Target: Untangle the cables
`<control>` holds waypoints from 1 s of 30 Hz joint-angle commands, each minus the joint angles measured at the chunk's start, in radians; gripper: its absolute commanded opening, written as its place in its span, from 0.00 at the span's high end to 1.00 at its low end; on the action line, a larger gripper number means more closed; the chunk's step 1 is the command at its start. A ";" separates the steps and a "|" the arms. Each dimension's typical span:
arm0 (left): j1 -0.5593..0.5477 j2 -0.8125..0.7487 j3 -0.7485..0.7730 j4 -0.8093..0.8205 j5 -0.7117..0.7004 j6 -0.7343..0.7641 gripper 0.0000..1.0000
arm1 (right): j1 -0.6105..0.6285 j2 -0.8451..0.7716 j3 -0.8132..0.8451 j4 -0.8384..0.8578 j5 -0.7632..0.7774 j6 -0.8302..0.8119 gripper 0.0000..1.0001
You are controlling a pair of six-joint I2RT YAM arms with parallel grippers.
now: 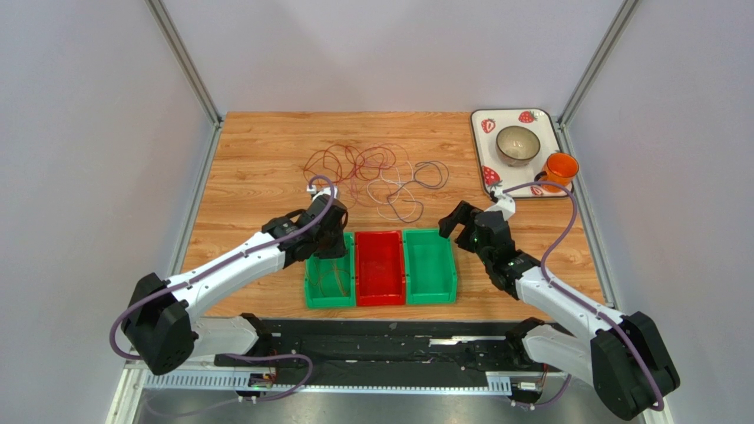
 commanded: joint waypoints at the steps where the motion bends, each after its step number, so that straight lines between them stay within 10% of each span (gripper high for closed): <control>1: 0.005 0.010 0.002 0.071 0.019 0.038 0.68 | -0.006 0.002 0.041 0.010 0.011 0.006 0.05; 17: -0.010 -0.090 0.137 -0.087 -0.021 0.077 0.43 | -0.004 0.000 0.041 0.007 0.008 0.006 0.05; 30: -0.025 -0.153 0.044 -0.136 -0.089 0.047 0.77 | -0.006 -0.001 0.041 0.006 0.011 0.007 0.05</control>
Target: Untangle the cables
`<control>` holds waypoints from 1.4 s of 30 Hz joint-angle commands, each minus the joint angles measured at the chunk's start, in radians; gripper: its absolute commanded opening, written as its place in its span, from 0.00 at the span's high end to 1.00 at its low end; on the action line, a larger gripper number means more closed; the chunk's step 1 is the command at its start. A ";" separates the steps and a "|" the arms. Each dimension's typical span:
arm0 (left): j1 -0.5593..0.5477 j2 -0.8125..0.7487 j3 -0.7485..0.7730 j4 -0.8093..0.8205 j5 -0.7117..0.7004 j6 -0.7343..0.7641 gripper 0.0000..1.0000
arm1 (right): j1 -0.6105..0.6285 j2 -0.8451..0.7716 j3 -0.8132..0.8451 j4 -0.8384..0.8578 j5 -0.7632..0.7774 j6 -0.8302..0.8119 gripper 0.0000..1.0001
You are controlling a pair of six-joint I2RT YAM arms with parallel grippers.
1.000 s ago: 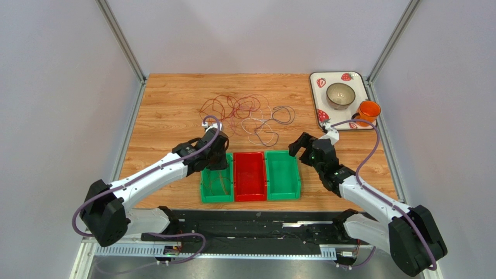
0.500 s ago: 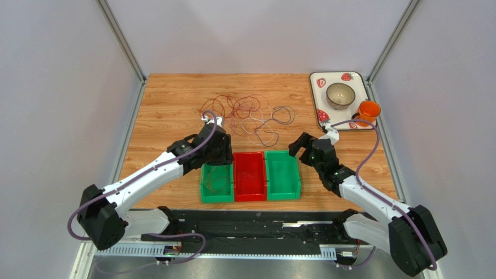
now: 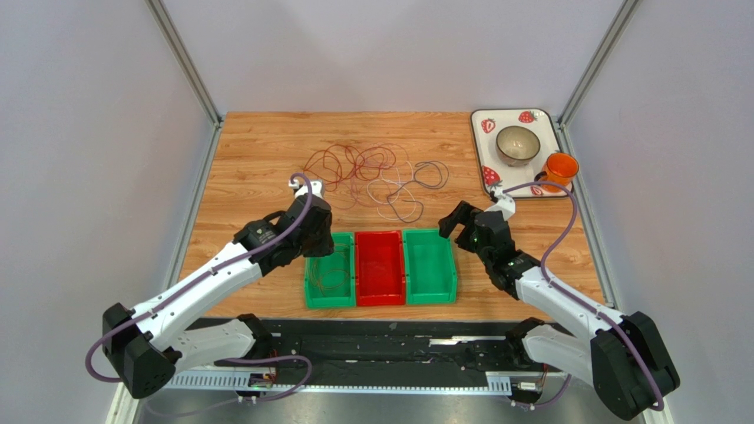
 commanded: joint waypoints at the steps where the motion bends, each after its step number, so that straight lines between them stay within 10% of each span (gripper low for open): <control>1: -0.012 0.018 -0.029 0.026 0.009 0.005 0.81 | -0.004 -0.002 0.041 0.006 0.010 0.007 0.05; 8: -0.013 0.144 -0.027 0.117 0.028 0.001 1.00 | -0.004 0.000 0.042 0.003 0.011 0.007 0.05; 35: 0.019 0.246 0.045 0.069 -0.087 0.013 1.00 | -0.004 0.002 0.045 0.002 0.013 0.007 0.05; 42: 0.008 0.059 0.017 0.053 -0.055 0.041 0.78 | -0.006 0.002 0.045 -0.005 0.019 0.013 0.05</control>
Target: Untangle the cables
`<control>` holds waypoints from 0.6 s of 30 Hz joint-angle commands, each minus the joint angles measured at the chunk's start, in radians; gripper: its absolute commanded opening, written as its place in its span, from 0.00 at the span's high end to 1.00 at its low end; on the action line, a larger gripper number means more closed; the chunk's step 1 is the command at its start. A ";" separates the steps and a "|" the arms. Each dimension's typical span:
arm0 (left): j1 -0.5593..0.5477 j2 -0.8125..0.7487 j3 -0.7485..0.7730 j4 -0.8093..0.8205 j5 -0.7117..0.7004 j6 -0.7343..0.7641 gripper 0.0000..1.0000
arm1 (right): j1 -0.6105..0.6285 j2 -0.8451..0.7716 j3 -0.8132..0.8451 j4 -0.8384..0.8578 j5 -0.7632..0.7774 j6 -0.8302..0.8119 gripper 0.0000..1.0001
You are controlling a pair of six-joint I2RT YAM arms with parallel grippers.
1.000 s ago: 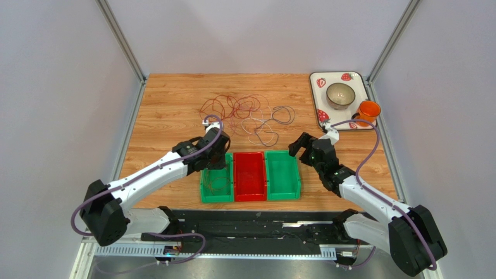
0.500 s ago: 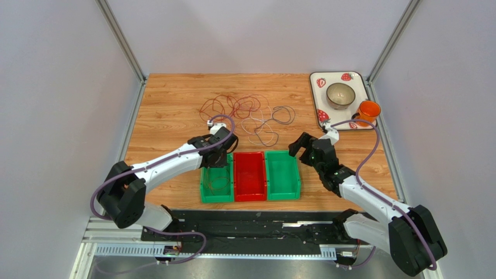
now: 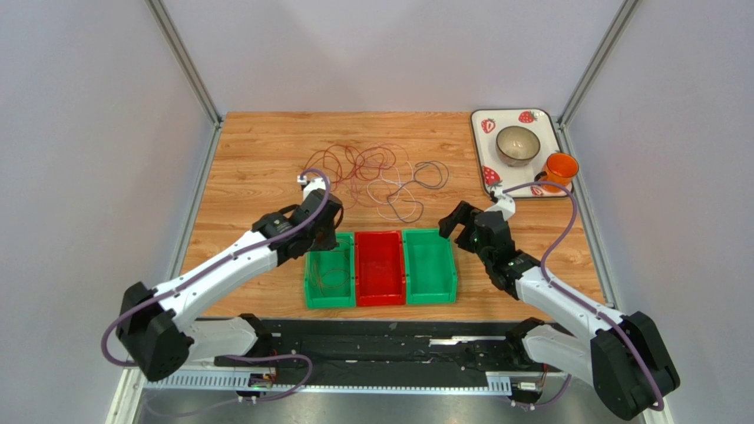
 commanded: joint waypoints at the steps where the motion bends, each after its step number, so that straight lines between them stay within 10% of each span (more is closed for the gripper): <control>1: -0.012 -0.142 0.005 -0.010 0.022 0.026 0.75 | -0.004 0.001 0.045 -0.002 0.018 0.012 0.05; 11: -0.024 -0.296 0.004 0.020 0.007 0.069 0.71 | -0.004 0.007 0.053 -0.009 0.015 0.012 0.05; 18: 0.072 -0.010 0.288 0.149 0.088 0.243 0.68 | -0.006 0.032 0.074 -0.026 0.012 0.010 0.04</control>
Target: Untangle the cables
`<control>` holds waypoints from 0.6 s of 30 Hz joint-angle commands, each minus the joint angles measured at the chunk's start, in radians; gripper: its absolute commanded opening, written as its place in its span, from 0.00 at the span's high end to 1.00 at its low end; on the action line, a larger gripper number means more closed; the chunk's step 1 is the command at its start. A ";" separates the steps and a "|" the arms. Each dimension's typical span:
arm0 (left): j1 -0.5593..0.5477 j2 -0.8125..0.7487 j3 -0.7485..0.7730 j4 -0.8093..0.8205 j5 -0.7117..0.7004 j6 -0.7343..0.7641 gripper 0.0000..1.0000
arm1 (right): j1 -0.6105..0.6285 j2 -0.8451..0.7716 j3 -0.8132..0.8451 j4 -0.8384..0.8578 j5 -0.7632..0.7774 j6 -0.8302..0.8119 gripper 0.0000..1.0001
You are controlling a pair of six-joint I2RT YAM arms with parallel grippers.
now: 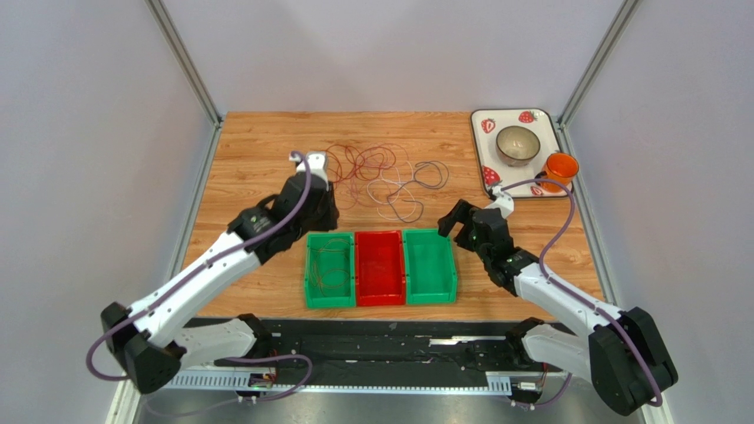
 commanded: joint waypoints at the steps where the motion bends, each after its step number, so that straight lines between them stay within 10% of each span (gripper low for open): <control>1: 0.101 0.191 0.221 0.128 0.090 0.138 0.69 | -0.006 0.015 0.054 -0.009 0.014 0.006 0.04; 18: 0.397 1.078 1.126 0.144 0.423 0.178 0.68 | -0.006 0.067 0.092 -0.009 -0.041 -0.031 0.04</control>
